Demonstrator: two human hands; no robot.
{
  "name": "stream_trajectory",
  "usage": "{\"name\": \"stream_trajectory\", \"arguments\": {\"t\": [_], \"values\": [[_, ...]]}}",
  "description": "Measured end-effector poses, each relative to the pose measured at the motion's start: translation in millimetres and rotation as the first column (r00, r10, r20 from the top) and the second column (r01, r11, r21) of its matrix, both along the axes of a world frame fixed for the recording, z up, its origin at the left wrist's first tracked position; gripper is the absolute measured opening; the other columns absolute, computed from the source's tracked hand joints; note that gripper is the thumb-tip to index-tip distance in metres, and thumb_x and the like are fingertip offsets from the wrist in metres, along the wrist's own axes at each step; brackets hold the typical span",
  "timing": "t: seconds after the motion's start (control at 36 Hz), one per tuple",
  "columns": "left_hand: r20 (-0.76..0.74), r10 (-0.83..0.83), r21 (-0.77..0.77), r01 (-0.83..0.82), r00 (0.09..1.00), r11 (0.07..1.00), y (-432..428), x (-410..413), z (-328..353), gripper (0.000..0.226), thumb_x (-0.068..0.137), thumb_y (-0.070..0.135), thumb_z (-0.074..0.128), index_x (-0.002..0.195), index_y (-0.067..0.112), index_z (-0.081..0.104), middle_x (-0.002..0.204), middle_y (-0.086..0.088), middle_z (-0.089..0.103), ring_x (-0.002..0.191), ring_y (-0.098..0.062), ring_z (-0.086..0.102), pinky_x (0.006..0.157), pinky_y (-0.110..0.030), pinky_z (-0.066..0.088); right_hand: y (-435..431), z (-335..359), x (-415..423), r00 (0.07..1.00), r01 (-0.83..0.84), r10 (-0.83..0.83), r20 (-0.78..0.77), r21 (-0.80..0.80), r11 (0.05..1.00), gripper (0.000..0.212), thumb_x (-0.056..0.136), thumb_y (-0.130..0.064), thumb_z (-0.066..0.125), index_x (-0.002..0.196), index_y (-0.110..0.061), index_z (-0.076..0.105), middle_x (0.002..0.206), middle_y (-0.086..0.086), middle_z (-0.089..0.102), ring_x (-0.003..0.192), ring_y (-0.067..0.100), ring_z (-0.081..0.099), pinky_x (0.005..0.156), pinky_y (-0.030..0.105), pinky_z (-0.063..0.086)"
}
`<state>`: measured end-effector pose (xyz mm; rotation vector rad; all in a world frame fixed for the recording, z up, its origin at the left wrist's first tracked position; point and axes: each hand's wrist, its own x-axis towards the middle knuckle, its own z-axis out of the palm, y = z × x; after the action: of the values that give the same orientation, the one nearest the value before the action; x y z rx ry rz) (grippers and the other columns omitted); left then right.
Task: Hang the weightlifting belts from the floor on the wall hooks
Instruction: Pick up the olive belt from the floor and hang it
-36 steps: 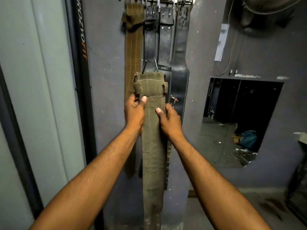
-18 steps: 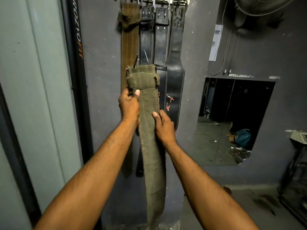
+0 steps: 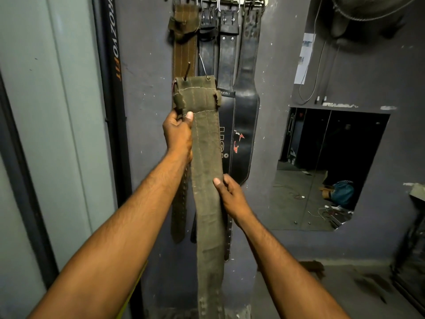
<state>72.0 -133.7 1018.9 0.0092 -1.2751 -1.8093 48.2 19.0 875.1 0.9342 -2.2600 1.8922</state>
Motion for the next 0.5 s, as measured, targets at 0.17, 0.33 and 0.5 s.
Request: {"name": "stream_trajectory", "arguments": {"t": [0.17, 0.33, 0.5], "values": [[0.021, 0.023, -0.035, -0.023, 1.000, 0.999, 3, 1, 4, 0.021, 0.095, 0.012, 0.061, 0.114, 0.017, 0.068, 0.107, -0.006, 0.075, 0.100, -0.022, 0.072, 0.092, -0.050, 0.058, -10, -3, 4, 0.986, 0.139, -0.144, -0.080, -0.060, 0.988, 0.025, 0.102, -0.041, 0.049, 0.099, -0.020, 0.060, 0.093, -0.006, 0.069, 0.091, 0.012, 0.067, 0.083, 0.037, 0.057], [0.008, 0.050, -0.013, -0.050, 0.999, 0.999, -4, 0, 11, 0.024, 0.095, 0.013, 0.060, 0.118, 0.016, 0.067, 0.109, -0.006, 0.075, 0.102, -0.023, 0.072, 0.093, -0.049, 0.058, 0, -13, 3, 0.995, -0.064, 0.062, 0.082, 0.027, 0.998, 0.025, 0.099, -0.045, 0.052, 0.118, -0.031, 0.057, 0.116, -0.008, 0.066, 0.107, 0.008, 0.065, 0.093, 0.035, 0.054], [0.010, 0.068, -0.047, -0.068, 0.998, 0.997, -6, -2, 15, 0.023, 0.095, 0.013, 0.060, 0.116, 0.018, 0.068, 0.107, -0.002, 0.075, 0.101, -0.020, 0.072, 0.094, -0.049, 0.057, -4, -19, 9, 0.998, 0.003, 0.001, 0.062, -0.065, 0.998, 0.018, 0.101, -0.036, 0.053, 0.112, -0.025, 0.060, 0.108, -0.007, 0.069, 0.098, 0.005, 0.068, 0.081, 0.024, 0.053]]}}
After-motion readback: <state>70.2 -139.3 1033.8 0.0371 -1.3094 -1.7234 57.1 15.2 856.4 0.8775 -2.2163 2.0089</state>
